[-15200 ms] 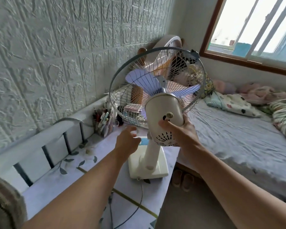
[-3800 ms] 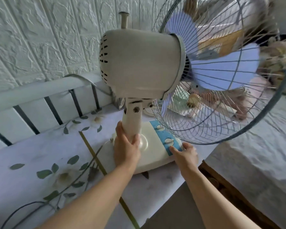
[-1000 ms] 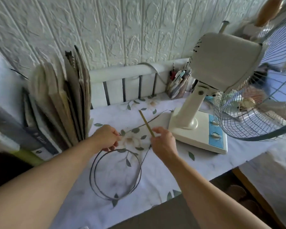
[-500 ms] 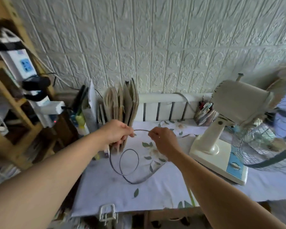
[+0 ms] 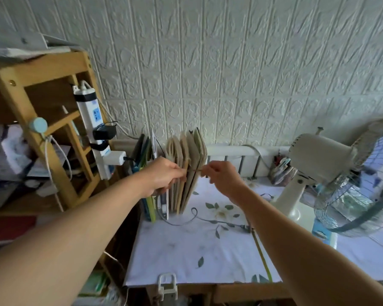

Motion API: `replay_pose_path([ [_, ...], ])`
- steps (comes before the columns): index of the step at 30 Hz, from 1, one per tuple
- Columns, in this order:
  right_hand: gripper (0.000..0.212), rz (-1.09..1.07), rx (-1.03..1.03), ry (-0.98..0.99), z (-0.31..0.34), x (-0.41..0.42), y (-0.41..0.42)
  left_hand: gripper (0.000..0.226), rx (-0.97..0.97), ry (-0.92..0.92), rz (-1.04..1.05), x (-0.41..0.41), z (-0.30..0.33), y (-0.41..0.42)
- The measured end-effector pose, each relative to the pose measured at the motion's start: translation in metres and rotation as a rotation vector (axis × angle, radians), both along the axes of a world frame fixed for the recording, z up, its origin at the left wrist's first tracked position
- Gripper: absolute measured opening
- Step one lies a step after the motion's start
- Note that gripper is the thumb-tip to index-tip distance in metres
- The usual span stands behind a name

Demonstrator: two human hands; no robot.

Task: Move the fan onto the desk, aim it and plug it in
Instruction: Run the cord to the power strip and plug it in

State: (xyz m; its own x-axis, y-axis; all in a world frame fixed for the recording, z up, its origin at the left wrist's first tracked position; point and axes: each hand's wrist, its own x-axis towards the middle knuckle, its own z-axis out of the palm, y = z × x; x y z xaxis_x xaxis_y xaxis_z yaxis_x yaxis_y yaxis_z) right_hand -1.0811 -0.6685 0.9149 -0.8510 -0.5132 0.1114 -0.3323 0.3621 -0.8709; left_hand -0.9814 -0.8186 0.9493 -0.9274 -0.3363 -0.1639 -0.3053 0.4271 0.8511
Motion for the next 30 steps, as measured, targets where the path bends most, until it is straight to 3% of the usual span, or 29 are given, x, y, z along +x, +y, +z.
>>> replay_pose_path([
  [5, 0.027, -0.443, 0.171, -0.075, -0.002, 0.003, 0.025, 0.031, 0.088, 0.033, 0.019, 0.035, 0.023, -0.031],
  [7, 0.029, -0.310, 0.132, -0.122, 0.006, 0.023, 0.013, 0.032, 0.074, 0.065, -0.001, 0.049, 0.032, -0.039],
  [10, 0.031, -0.010, -0.081, -0.183, 0.025, 0.055, -0.017, 0.030, 0.033, 0.089, -0.066, 0.057, 0.040, -0.034],
  [13, 0.038, 0.025, -0.119, -0.084, 0.047, 0.084, -0.038, 0.027, 0.006, 0.105, -0.096, 0.070, 0.047, -0.034],
  [15, 0.036, -0.084, -0.088, 0.008, 0.053, 0.091, -0.038, 0.026, 0.027, 0.115, -0.113, 0.081, 0.053, -0.044],
  [22, 0.037, -0.655, 0.095, 0.026, 0.052, 0.095, 0.005, 0.027, 0.126, 0.145, -0.080, 0.116, 0.070, -0.081],
  [24, 0.032, -0.538, 0.013, -0.044, 0.058, 0.106, 0.000, 0.027, 0.155, 0.165, -0.108, 0.121, 0.074, -0.081],
  [26, 0.031, -0.249, -0.123, -0.127, 0.069, 0.123, -0.019, 0.027, 0.131, 0.178, -0.155, 0.122, 0.078, -0.072],
  [28, 0.031, -0.023, -0.167, -0.127, 0.083, 0.141, -0.043, 0.024, 0.055, 0.198, -0.162, 0.121, 0.081, -0.058],
  [30, 0.034, 0.037, -0.176, -0.068, 0.094, 0.150, -0.059, 0.023, 0.029, 0.214, -0.169, 0.121, 0.084, -0.050],
])
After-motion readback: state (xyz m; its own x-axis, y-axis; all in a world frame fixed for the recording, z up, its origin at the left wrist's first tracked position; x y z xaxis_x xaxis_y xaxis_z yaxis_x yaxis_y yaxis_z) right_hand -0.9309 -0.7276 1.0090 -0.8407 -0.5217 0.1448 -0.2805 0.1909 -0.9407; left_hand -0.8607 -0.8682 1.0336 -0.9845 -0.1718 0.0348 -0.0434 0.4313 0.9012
